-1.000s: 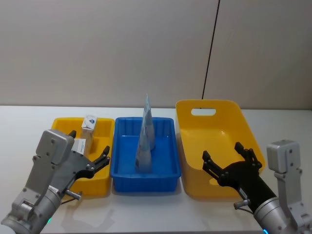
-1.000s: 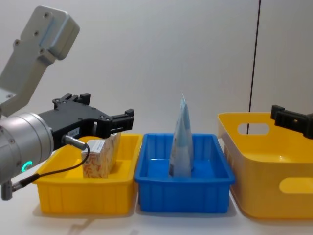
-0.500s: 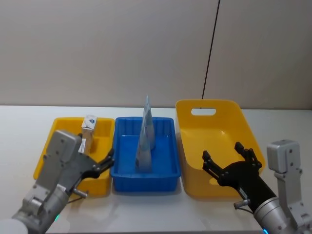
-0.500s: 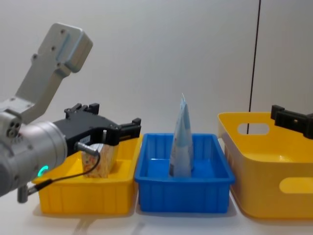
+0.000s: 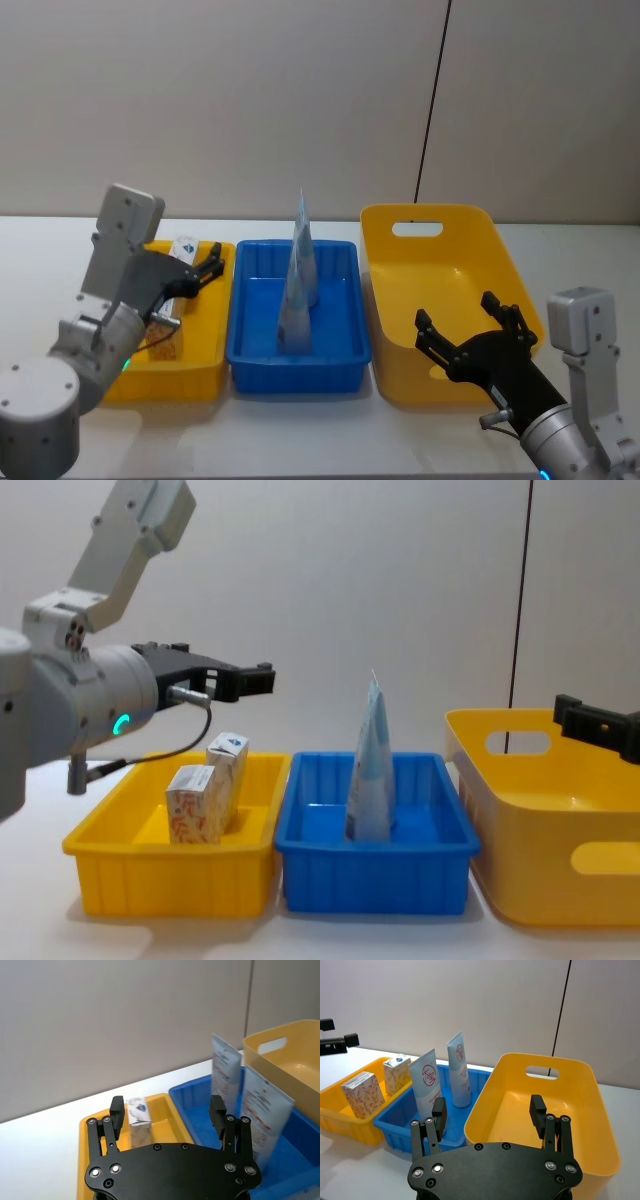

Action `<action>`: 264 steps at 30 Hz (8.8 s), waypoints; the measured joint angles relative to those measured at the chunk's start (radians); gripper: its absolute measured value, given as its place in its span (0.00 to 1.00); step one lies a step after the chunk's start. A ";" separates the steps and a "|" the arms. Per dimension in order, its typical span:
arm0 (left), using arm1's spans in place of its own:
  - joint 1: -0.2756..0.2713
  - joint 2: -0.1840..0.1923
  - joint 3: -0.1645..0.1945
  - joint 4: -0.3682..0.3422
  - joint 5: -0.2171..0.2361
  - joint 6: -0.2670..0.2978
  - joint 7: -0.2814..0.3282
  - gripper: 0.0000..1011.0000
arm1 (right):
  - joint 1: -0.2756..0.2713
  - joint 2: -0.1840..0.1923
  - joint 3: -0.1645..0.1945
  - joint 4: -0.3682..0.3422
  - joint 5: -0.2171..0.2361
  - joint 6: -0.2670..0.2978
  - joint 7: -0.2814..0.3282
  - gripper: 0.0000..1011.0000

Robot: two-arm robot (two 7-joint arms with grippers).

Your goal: Bimanual collaborative sorting of washing and personal care products

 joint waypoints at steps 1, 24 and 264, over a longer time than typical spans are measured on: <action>-0.004 -0.004 -0.003 0.002 -0.001 0.009 0.007 0.99 | 0.000 0.000 0.000 0.000 0.000 0.000 0.000 0.99; -0.084 -0.106 -0.114 0.038 -0.083 0.253 0.074 0.99 | 0.000 0.000 0.000 0.000 0.000 0.000 0.000 0.99; -0.219 0.203 -0.023 -0.110 0.045 0.349 -0.581 0.39 | 0.000 0.000 0.000 0.000 0.000 0.000 0.000 0.99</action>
